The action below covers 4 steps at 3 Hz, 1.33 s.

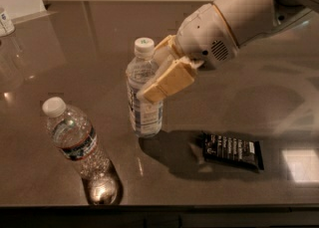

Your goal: Move blue plastic bottle near water bottle

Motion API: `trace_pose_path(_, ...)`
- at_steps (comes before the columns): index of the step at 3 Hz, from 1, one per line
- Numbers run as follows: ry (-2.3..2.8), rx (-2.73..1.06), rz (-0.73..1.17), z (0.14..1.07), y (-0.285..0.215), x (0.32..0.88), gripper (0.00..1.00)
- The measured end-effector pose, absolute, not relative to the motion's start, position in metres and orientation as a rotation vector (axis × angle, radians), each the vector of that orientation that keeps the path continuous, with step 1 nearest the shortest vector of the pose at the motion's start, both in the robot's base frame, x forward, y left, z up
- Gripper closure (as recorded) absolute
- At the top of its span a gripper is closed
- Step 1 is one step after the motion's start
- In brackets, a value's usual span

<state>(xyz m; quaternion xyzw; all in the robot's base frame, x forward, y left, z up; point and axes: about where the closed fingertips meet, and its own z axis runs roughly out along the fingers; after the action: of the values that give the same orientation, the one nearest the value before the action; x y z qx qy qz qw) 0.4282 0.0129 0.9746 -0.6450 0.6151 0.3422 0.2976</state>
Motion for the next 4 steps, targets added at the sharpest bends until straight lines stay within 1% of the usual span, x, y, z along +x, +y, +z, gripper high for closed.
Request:
trace_pose_path(2,1.599,-1.77,0.931,0.961,0.028,0.396,1.0)
trace_pose_path(3,1.6,-1.782,0.922,0.953,0.034,0.39,0.84)
trace_pose_path(4,1.599,-1.785,0.91,0.948,0.041,0.386,0.59)
